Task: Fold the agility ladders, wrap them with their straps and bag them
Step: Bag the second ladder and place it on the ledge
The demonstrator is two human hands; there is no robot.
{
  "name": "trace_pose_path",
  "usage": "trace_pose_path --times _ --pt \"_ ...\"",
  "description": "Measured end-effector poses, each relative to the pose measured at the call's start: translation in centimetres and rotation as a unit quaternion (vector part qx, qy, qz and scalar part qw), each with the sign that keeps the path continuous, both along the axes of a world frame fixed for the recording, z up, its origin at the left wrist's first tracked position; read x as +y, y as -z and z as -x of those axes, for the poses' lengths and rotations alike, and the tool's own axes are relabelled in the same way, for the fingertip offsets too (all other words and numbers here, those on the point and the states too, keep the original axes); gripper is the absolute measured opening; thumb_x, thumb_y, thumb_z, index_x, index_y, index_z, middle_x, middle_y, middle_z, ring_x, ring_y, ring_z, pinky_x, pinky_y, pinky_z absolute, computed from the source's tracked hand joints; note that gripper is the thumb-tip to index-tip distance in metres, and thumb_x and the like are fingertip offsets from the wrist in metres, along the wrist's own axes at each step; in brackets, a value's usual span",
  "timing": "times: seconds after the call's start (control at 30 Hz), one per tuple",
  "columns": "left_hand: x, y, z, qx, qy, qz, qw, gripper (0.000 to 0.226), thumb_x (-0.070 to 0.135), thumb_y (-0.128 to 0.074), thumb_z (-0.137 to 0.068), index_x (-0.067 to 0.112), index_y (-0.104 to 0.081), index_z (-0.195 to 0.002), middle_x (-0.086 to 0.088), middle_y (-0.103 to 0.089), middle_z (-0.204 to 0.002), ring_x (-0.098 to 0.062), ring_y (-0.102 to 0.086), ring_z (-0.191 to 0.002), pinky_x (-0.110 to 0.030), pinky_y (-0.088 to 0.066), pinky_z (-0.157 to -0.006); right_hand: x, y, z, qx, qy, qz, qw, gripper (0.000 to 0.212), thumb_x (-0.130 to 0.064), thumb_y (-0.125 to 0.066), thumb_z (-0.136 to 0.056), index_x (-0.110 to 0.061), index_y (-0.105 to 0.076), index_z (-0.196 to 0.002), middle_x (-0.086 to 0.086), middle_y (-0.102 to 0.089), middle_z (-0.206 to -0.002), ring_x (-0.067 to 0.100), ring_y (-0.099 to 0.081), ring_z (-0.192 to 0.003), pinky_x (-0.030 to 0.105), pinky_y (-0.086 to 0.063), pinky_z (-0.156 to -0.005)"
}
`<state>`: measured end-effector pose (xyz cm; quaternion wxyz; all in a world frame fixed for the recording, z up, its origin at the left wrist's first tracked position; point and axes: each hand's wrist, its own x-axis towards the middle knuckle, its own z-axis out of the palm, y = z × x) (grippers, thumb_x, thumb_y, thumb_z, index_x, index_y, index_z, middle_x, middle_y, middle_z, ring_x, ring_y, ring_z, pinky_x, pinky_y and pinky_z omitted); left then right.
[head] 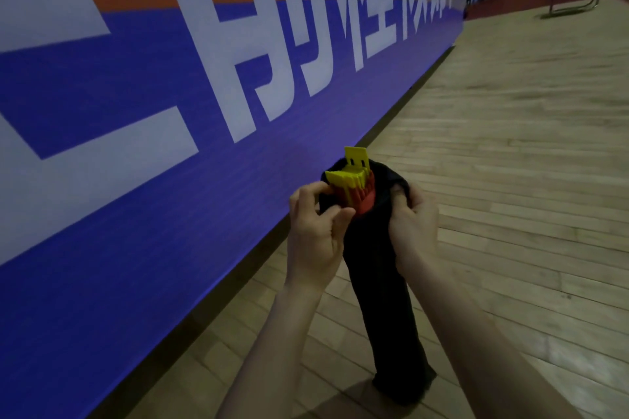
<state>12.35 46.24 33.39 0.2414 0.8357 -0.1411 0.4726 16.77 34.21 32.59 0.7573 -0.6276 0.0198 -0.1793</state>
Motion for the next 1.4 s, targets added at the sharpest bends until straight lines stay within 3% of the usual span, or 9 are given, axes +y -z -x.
trace_pose_path --times 0.13,0.23,0.37,0.57,0.73,0.93,1.13,1.2,1.4 --pt "-0.2 -1.6 1.1 0.065 0.07 -0.091 0.991 0.066 0.058 -0.027 -0.097 0.012 -0.06 -0.066 0.001 -0.056 -0.088 -0.014 -0.043 -0.088 -0.029 -0.044 -0.066 -0.1 -0.2 -0.5 -0.009 -0.009 -0.005 1.0 0.029 -0.015 -0.051 -0.096 -0.026 -0.06 -0.071 -0.009 -0.06 -0.066 0.01 -0.055 -0.066 0.035 -0.044 -0.065" --pt "-0.2 -3.9 2.2 0.202 0.055 -0.16 0.965 0.044 0.069 -0.039 -0.086 0.031 -0.038 -0.064 0.012 -0.047 -0.066 -0.001 -0.038 -0.059 -0.027 -0.032 -0.051 -0.3 0.1 -1.0 -0.004 -0.021 -0.007 1.0 0.03 -0.016 -0.049 -0.098 -0.027 -0.063 -0.073 -0.006 -0.063 -0.069 0.013 -0.057 -0.069 0.039 -0.046 -0.068" --pt "0.1 -7.3 2.4 0.269 0.162 -0.005 0.949 0.024 0.027 -0.071 -0.082 0.033 -0.05 -0.074 0.018 -0.055 -0.07 0.001 -0.052 -0.067 -0.016 -0.041 -0.062 -0.5 -0.2 -0.7 0.0 -0.066 -0.057 0.996 0.03 -0.015 -0.045 -0.098 -0.025 -0.067 -0.081 0.004 -0.069 -0.084 0.023 -0.061 -0.083 0.047 -0.05 -0.082" --pt "-1.0 -9.1 1.3 0.123 0.153 0.19 0.962 0.031 -0.013 -0.058 -0.081 0.017 -0.058 -0.073 0.007 -0.061 -0.074 -0.001 -0.058 -0.074 -0.019 -0.05 -0.074 -1.8 -0.8 1.6 -0.016 -0.264 -0.079 0.961 0.022 -0.033 -0.051 -0.098 -0.021 -0.064 -0.11 -0.007 -0.072 -0.104 0.006 -0.065 -0.104 0.029 -0.049 -0.092" --pt "-1.7 -9.5 1.0 0.082 0.136 0.267 0.951 0.028 -0.005 -0.059 -0.086 0.021 -0.06 -0.077 0.009 -0.062 -0.078 -0.004 -0.061 -0.08 -0.024 -0.053 -0.078 -0.9 0.1 2.9 -0.032 -0.283 0.19 0.94 0.078 -0.006 -0.086 -0.066 -0.029 -0.047 -0.129 -0.025 -0.06 -0.111 -0.016 -0.055 -0.1 0.014 -0.047 -0.087" --pt "-0.2 -7.8 1.4 0.135 0.222 0.378 0.889 0.053 0.023 -0.066 -0.08 0.034 -0.046 -0.127 0.001 -0.05 -0.126 -0.018 -0.058 -0.112 -0.034 -0.054 -0.09 -0.9 -0.7 1.4 -0.06 -0.116 0.131 0.983 0.079 -0.008 -0.087 -0.062 -0.021 -0.054 -0.132 -0.029 -0.062 -0.107 -0.016 -0.058 -0.097 0.015 -0.05 -0.086" --pt "0.2 -3.8 -0.6 0.408 0.145 0.192 0.881 0.117 0.035 -0.088 -0.056 0.043 -0.006 -0.139 0.01 -0.03 -0.145 -0.002 -0.034 -0.133 -0.019 -0.035 -0.104 -1.0 -9.9 -2.0 -0.066 -0.053 0.034 0.996 0.077 -0.033 -0.082 -0.056 -0.022 -0.057 -0.129 -0.011 -0.069 -0.115 0.009 -0.065 -0.106 0.043 -0.054 -0.092" --pt "-0.5 -6.5 -2.1 0.386 0.086 0.097 0.913 0.114 0.04 -0.087 -0.059 0.042 -0.006 -0.14 0.024 -0.024 -0.14 0.012 -0.03 -0.124 -0.006 -0.029 -0.097 -0.6 -14.5 -3.1 -0.071 -0.059 0.015 0.996 0.071 -0.029 -0.084 -0.061 -0.023 -0.057 -0.127 -0.012 -0.069 -0.113 0.008 -0.066 -0.104 0.041 -0.056 -0.089" --pt "-0.2 -23.3 -5.1 0.326 -0.046 0.091 0.94 0.073 0.023 -0.066 -0.079 0.032 -0.025 -0.139 -0.003 -0.059 -0.12 -0.03 -0.059 -0.106 -0.033 -0.046 -0.074 -0.8 -30.4 -5.8 -0.064 -0.08 -0.046 0.994 0.054 -0.021 -0.085 -0.072 -0.021 -0.06 -0.12 -0.009 -0.069 -0.107 0.005 -0.068 -0.095 0.032 -0.058 -0.082"
